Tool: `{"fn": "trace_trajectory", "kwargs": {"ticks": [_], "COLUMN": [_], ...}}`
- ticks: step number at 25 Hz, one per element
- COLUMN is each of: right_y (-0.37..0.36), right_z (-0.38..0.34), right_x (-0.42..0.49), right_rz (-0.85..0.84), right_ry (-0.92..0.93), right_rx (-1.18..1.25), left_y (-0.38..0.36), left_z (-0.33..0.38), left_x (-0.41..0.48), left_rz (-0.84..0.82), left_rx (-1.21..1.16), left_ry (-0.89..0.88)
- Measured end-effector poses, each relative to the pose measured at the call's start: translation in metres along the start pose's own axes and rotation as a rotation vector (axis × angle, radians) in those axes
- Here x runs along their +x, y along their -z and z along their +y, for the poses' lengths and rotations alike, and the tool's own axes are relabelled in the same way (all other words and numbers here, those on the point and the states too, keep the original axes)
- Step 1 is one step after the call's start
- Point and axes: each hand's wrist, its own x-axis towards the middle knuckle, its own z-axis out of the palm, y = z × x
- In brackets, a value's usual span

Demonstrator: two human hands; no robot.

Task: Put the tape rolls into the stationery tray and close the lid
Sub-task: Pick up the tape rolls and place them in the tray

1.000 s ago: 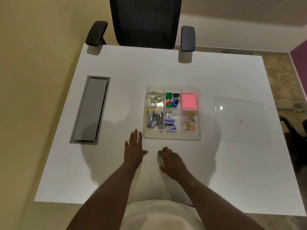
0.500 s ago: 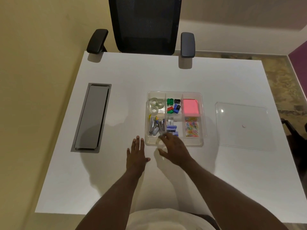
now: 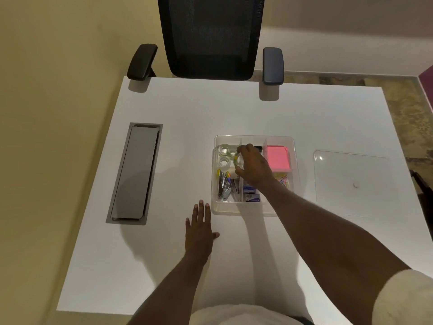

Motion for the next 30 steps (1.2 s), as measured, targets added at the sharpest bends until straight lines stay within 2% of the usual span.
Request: {"fn": "trace_trajectory", "kwargs": {"ticks": [2,10,15,21,27,30], "right_y": [-0.003,-0.022,-0.021,-0.002,0.012,0.016], "right_z": [-0.004,-0.017,-0.017,-0.013,0.003,0.006], "right_x": [0.017,0.059,0.058,0.03,-0.013,-0.021], "right_rz": [0.012,-0.142,-0.154,-0.056,-0.01,-0.005], "right_ry": [-0.009,-0.077,-0.09,-0.062,-0.042,-0.042], "right_rx": [-0.1,-0.458,-0.453,-0.39,-0.381,-0.348], "left_y": [-0.002,-0.006,-0.003,0.002,0.015,0.035], "left_z": [-0.001,-0.001,-0.001,-0.001,-0.007,-0.007], "left_x": [0.002,0.003,0.003,0.0,-0.007,-0.002], "left_rz": [-0.002,0.001,-0.023,-0.02,0.075,0.22], "left_rx": [-0.011,-0.034,-0.039,-0.065,-0.181,-0.205], "left_ry": [0.001,0.009,0.017,0.007,0.001,0.029]}}
